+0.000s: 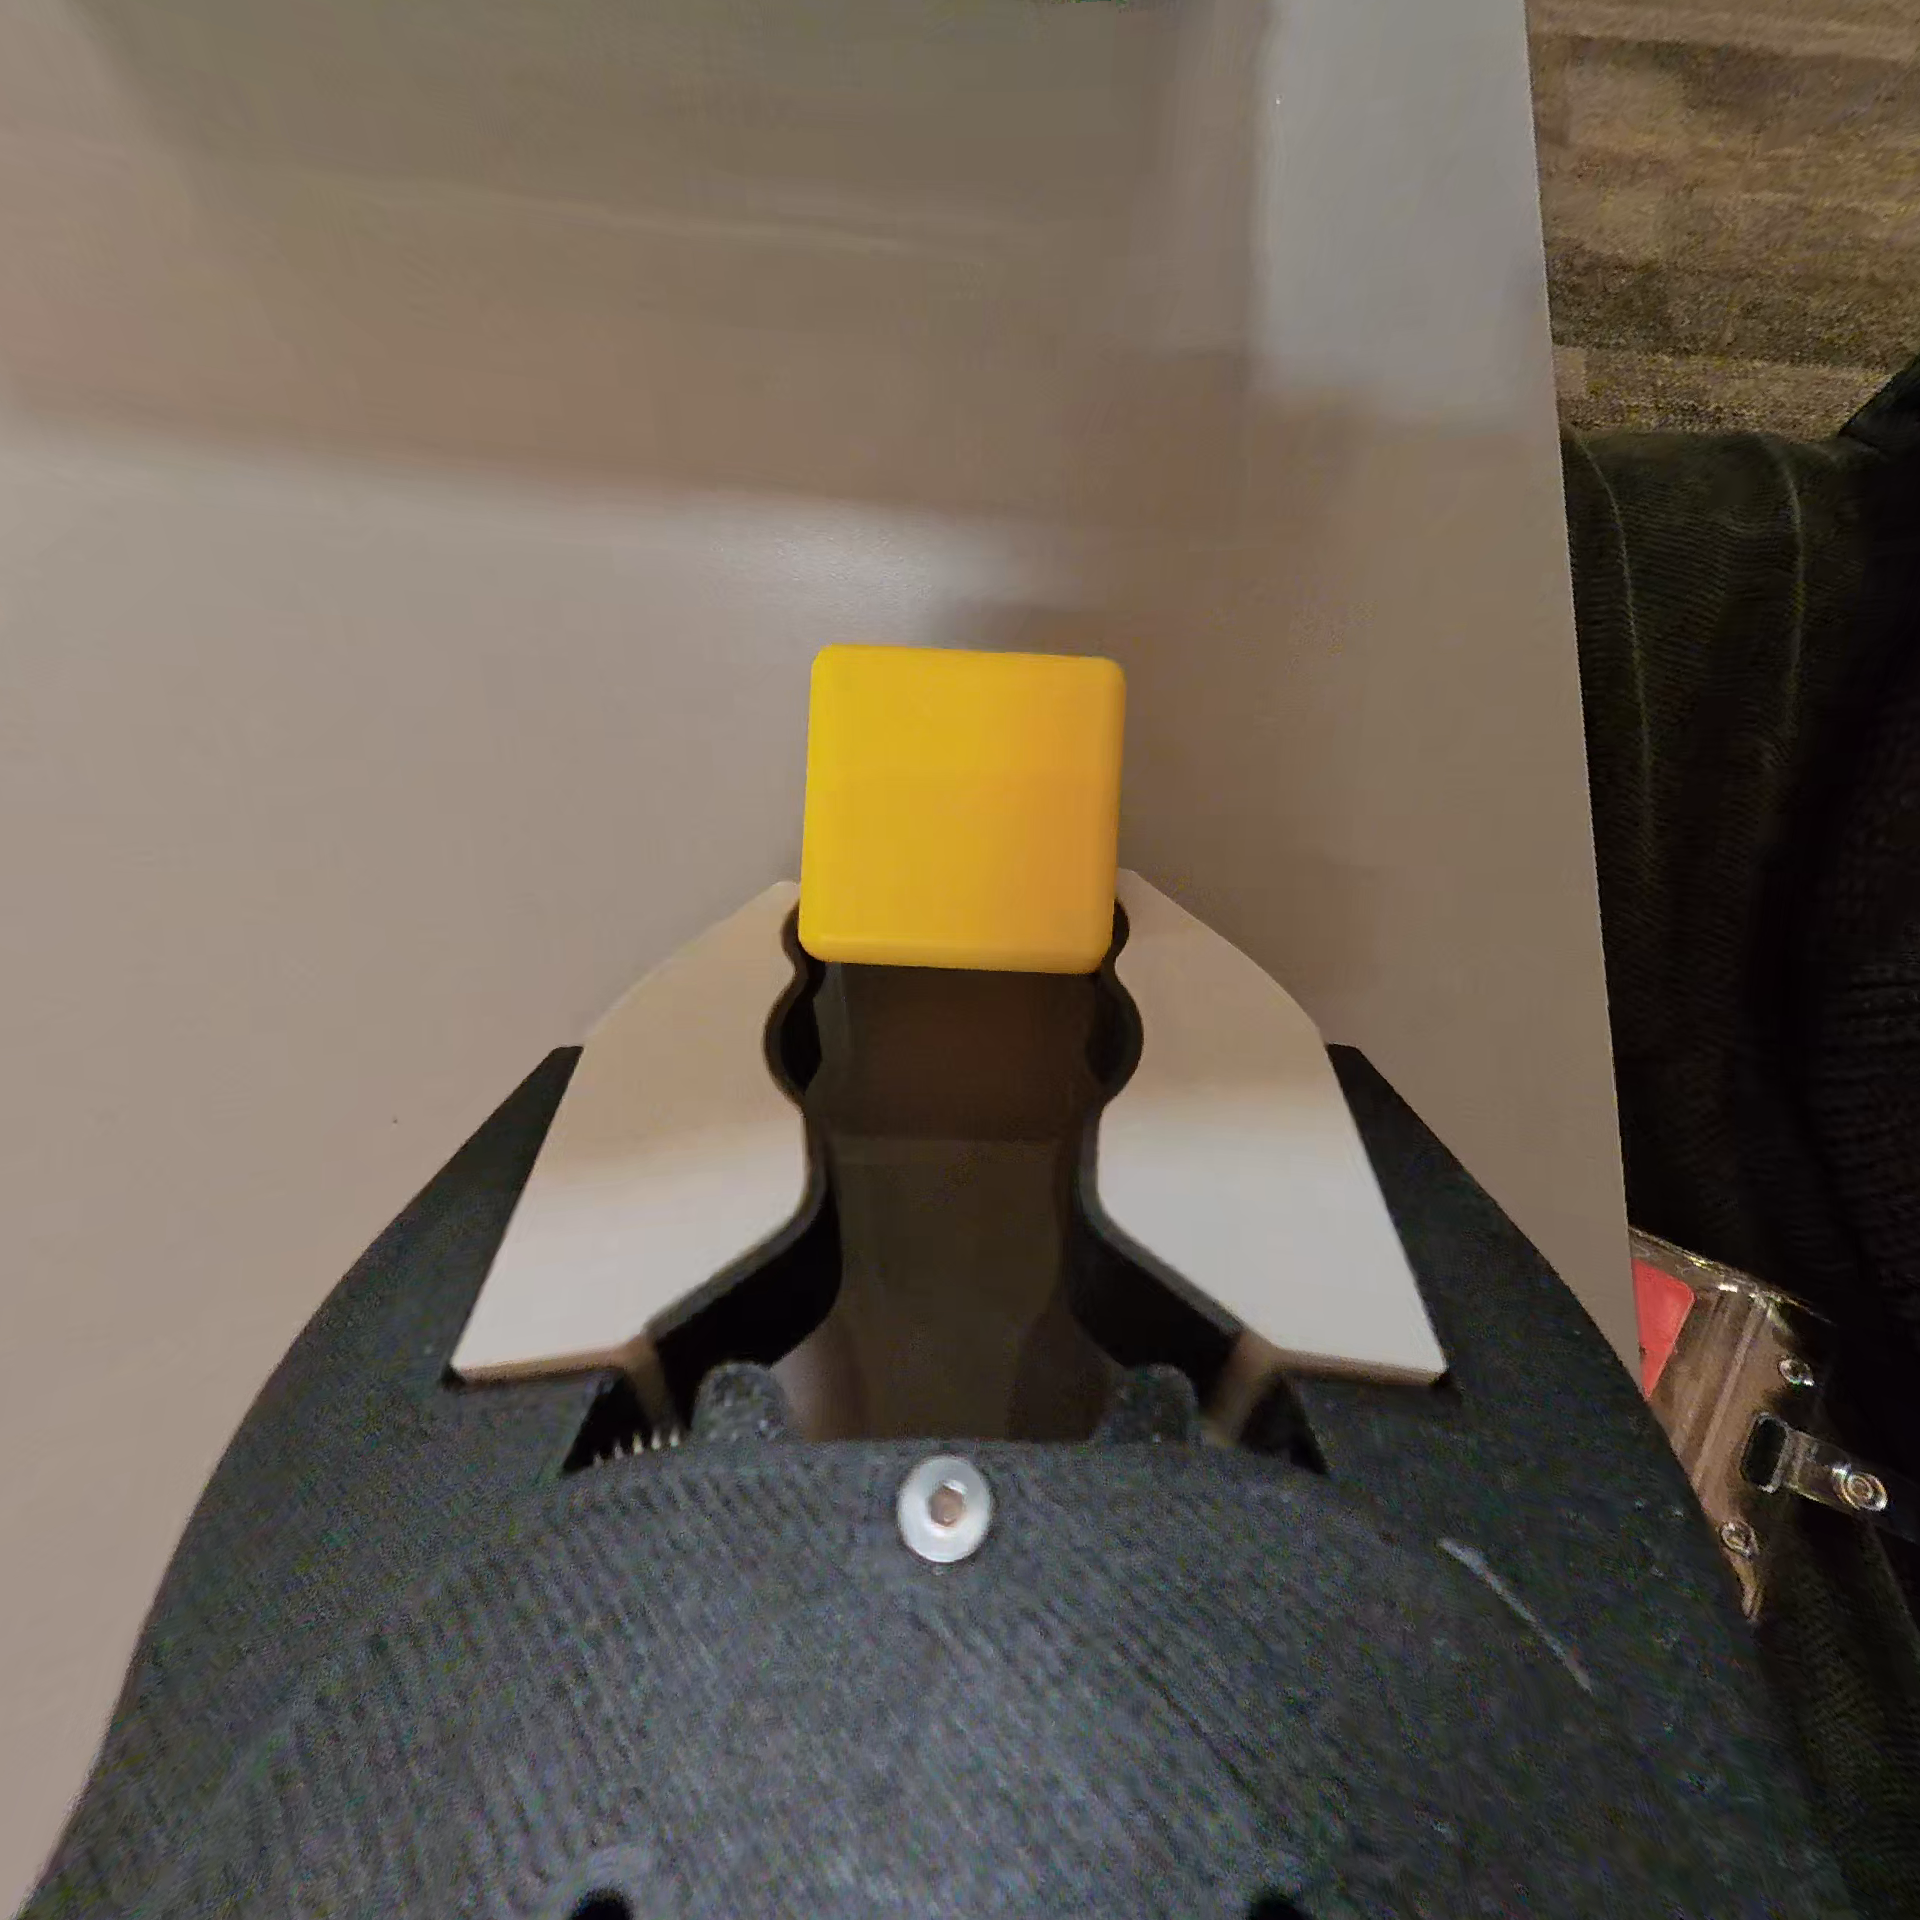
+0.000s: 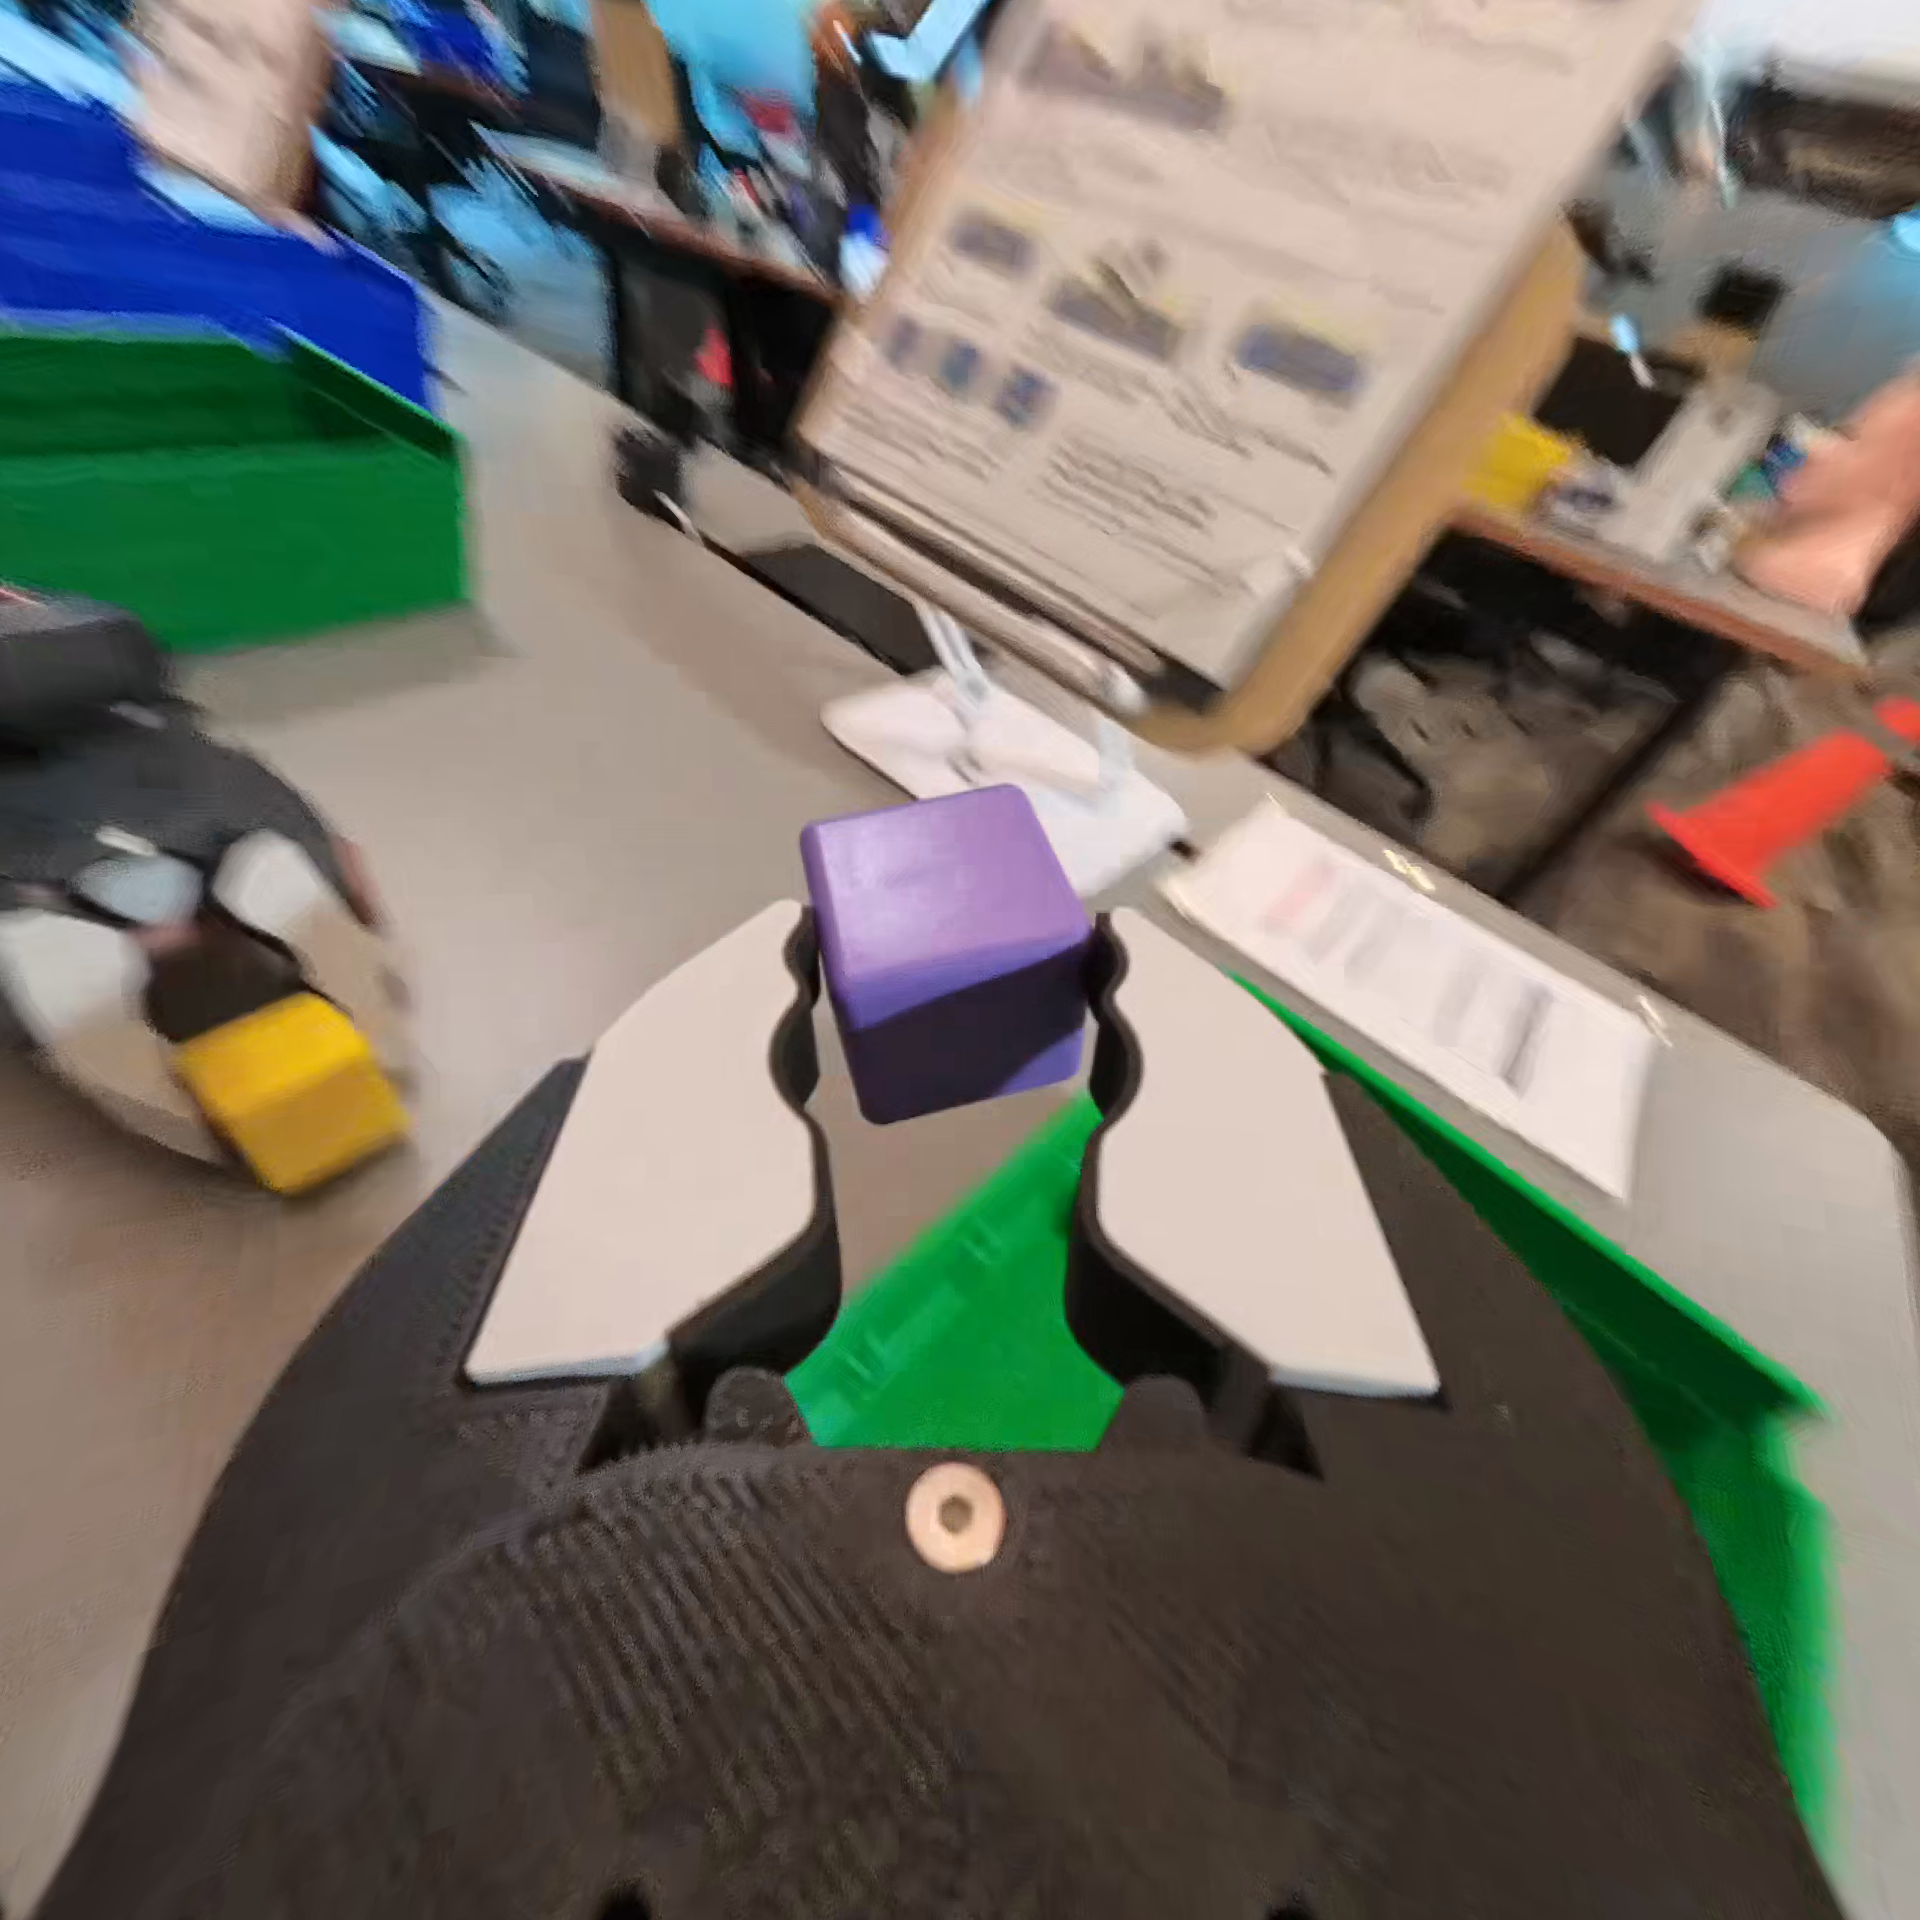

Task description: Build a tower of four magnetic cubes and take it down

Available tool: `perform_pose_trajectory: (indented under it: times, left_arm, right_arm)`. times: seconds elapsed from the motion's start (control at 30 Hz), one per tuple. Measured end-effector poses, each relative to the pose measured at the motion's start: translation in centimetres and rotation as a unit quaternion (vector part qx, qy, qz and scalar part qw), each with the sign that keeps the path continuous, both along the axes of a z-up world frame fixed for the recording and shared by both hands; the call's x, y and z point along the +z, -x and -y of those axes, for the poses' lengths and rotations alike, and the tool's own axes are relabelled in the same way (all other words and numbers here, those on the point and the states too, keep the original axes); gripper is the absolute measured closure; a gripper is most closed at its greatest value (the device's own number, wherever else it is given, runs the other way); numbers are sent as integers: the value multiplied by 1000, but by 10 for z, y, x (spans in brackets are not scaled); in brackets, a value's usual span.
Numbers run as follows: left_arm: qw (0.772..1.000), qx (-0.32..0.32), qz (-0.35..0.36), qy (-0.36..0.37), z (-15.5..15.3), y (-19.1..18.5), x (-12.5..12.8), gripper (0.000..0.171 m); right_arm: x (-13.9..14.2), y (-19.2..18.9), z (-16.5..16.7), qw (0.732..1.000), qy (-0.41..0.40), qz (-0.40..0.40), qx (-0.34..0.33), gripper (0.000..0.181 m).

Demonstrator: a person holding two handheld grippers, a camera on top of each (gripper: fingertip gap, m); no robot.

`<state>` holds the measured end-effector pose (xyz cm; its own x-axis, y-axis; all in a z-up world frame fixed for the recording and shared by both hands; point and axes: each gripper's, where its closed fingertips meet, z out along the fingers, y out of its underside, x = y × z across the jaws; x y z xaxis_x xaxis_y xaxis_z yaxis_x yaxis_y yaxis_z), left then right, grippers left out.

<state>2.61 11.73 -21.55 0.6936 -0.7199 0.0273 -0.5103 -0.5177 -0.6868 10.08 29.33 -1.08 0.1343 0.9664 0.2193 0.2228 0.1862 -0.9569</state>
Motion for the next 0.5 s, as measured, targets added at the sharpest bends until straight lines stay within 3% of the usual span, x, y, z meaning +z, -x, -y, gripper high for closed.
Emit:
perform_pose_trajectory:
  times: [0.07,0.17,0.3,0.5]
  left_arm:
    - [1000,0,1,1,0,0,0,118]
    - [1000,0,2,2,0,0,0,118]
    - [1000,4,4,4,-1,1,0,118]
    - [1000,7,5,6,-1,1,0,118]
  right_arm:
    - [-21,-20,-42,996,13,72,-50,130]
    - [-68,-39,-69,977,11,204,-57,130]
    - [-128,-49,-76,925,-39,374,-47,130]
    - [-167,-56,-58,883,-4,469,-10,130]
